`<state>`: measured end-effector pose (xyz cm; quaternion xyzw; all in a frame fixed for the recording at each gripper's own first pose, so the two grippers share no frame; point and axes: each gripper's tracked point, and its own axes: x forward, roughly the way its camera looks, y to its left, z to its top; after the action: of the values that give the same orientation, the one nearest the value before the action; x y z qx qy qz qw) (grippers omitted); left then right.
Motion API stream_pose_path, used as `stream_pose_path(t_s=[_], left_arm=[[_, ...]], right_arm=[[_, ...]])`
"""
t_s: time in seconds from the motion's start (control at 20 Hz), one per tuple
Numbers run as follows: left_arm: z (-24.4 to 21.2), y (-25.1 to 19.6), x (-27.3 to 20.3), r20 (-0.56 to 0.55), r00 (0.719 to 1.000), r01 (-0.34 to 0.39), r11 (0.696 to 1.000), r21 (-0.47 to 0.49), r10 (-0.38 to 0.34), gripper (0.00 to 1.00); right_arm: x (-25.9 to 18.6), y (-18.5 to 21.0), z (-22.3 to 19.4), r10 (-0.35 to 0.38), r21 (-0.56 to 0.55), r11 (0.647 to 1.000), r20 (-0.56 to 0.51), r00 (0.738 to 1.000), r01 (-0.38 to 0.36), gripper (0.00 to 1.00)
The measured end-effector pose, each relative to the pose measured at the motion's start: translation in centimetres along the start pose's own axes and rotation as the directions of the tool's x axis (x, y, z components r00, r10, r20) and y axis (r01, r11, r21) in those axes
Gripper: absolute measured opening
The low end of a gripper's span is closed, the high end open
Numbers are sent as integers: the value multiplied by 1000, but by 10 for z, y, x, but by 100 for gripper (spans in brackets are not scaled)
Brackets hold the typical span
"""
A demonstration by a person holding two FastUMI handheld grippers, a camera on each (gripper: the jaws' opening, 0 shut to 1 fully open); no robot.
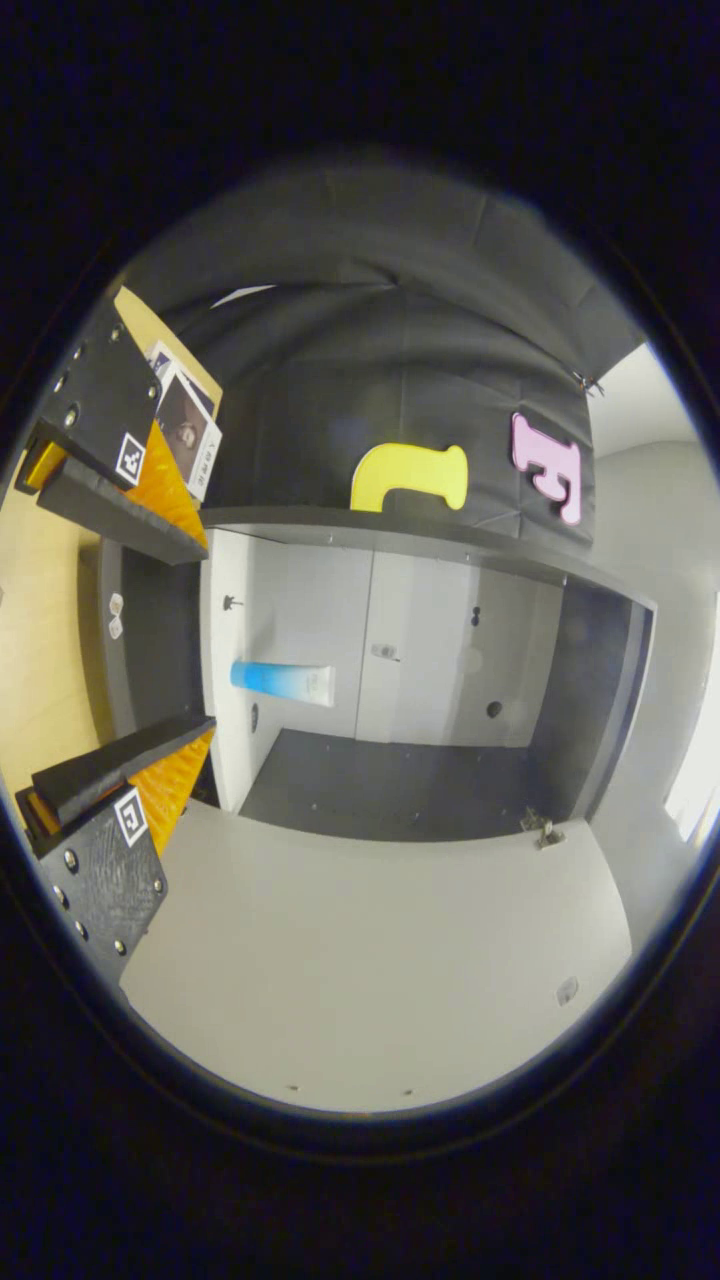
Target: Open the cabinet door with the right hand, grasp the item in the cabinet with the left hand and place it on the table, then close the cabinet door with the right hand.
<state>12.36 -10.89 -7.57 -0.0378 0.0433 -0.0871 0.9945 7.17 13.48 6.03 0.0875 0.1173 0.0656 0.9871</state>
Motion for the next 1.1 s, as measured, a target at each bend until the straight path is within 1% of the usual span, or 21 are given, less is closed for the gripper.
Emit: stream_pose_path(t_s=[0.05,0.1,0.15,0.2,0.25,0.35,0.4,0.45,0.5,0.55,0.6,0.65,0.7,0.75,0.9,0.95,1.0,1.05,1.1], left_arm=[[6,4,8,9,1000,-5,1000,8,5,93],[11,7,16,15,1000,-7,1000,19,6,93],[17,8,25,23,1000,-3,999,33,3,93],[21,9,34,27,1000,-1,999,50,-1,93],[24,6,42,22,1000,9,998,67,-10,93],[26,-10,59,9,999,53,995,81,-54,92],[25,-20,70,1,997,81,994,74,-82,93],[24,-28,79,-11,995,103,992,67,-102,92],[22,-35,87,-23,994,113,991,66,-111,93],[21,-39,97,-29,993,116,991,73,-114,92],[20,-44,105,-33,993,118,989,84,-116,93],[19,-47,114,-35,992,121,988,98,-118,94],[17,-53,125,-44,992,122,986,111,-118,93],[13,-56,138,-52,991,125,985,119,-119,92],[-3,-64,171,-78,989,134,985,111,-126,92],[-7,-63,180,-88,989,128,984,124,-117,95],[-13,-60,190,-93,990,122,983,138,-110,93],[-18,-58,200,-103,989,118,983,141,-104,93],[-24,-58,208,-111,988,118,984,132,-104,94]], right_arm=[[3,-9,3,-29,-7,1000,16,999,29,3],[8,-19,7,-55,-10,998,33,998,55,0],[13,-25,10,-78,-2,997,52,996,78,3],[20,-33,11,-101,14,995,55,993,101,0],[24,-35,9,-114,23,993,53,992,113,3],[31,-49,10,-146,10,989,63,987,145,3],[35,-56,11,-157,4,988,67,985,157,6],[38,-60,7,-164,4,987,63,985,164,9],[43,-66,5,-173,11,985,58,983,173,12],[52,-70,7,-174,18,985,56,983,173,21],[58,-71,8,-176,25,984,60,983,175,24],[63,-73,8,-178,28,984,62,982,177,24],[67,-75,7,-183,30,983,63,981,181,35],[69,-78,5,-191,33,981,62,980,189,42],[79,-83,6,-205,69,977,64,977,200,43],[82,-82,4,-208,88,975,62,976,202,55],[82,-84,4,-218,100,972,60,974,211,67],[83,-88,3,-233,106,968,58,971,226,68],[84,-90,4,-239,110,967,59,969,232,75]])
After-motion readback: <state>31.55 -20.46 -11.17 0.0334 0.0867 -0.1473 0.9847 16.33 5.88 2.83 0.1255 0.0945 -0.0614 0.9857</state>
